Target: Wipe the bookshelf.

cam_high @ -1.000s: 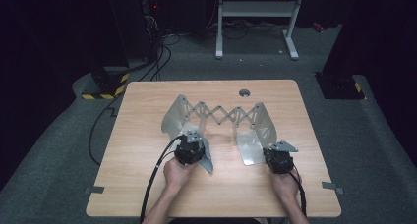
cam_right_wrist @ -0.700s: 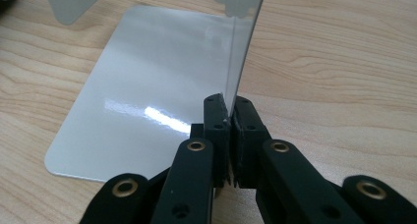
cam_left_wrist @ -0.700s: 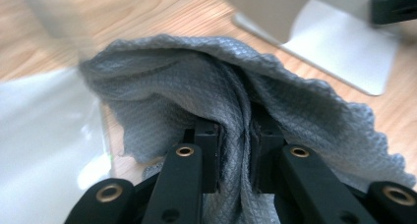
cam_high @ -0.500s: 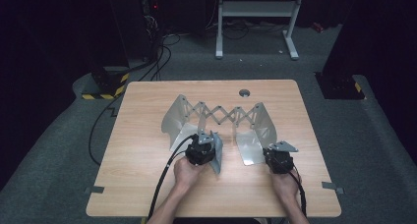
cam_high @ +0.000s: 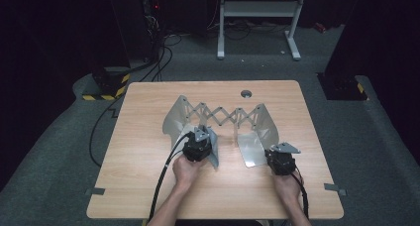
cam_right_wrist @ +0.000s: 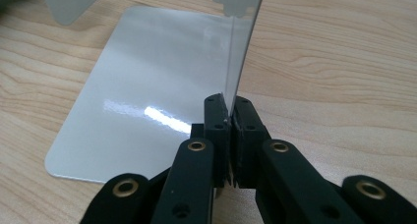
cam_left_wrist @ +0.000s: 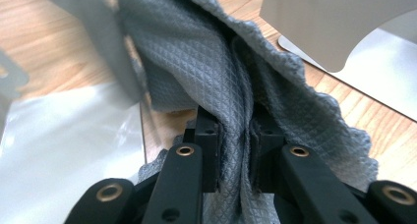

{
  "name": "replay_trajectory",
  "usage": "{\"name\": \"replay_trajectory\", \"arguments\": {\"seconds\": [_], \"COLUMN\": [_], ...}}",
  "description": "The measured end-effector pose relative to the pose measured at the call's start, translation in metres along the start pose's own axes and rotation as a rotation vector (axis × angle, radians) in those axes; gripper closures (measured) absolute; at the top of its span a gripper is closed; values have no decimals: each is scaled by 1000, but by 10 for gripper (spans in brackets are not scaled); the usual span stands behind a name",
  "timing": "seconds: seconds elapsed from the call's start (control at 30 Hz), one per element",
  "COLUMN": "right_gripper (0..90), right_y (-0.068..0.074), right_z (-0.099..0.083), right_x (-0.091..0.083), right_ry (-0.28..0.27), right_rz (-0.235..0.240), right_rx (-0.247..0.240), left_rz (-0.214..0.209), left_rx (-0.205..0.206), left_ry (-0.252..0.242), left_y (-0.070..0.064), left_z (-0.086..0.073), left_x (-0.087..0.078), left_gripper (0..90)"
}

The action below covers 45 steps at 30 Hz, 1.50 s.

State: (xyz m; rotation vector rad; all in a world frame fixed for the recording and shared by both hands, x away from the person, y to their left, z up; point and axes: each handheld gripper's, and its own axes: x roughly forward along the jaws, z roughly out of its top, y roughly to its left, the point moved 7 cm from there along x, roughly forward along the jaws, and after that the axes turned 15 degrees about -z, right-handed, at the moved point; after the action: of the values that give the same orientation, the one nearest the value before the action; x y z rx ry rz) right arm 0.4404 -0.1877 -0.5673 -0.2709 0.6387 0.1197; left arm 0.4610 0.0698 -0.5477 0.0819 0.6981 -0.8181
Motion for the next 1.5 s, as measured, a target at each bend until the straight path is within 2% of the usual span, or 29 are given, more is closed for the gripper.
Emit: {"name": "replay_trajectory", "arguments": {"seconds": [0.3,0.43,0.6,0.9,1.17,1.3,1.5], "right_gripper": [876,876,878,879,879,879,879], "right_y": [0,0,0,0,0,1,1], "right_z": [0,0,0,0,0,0,0], "right_x": [0,0,0,0,0,0,0], "right_ry": [0,0,1,1,1,1,1], "right_rz": [0,0,3,4,3,3,3], "right_rx": [1,1,-2,-1,-2,-2,-1], "left_rz": [43,59,73,50,40,39,40], "left_rx": [-36,-31,-12,-41,-44,-32,-26], "left_ry": [-10,-36,-42,-74,-100,-125,-110], "left_y": [12,13,9,0,-5,-7,-9], "left_z": [1,7,15,23,34,44,45], "left_x": [-4,-12,-23,-41,-57,-66,-63], "left_gripper": [779,780,782,782,782,782,781]}}
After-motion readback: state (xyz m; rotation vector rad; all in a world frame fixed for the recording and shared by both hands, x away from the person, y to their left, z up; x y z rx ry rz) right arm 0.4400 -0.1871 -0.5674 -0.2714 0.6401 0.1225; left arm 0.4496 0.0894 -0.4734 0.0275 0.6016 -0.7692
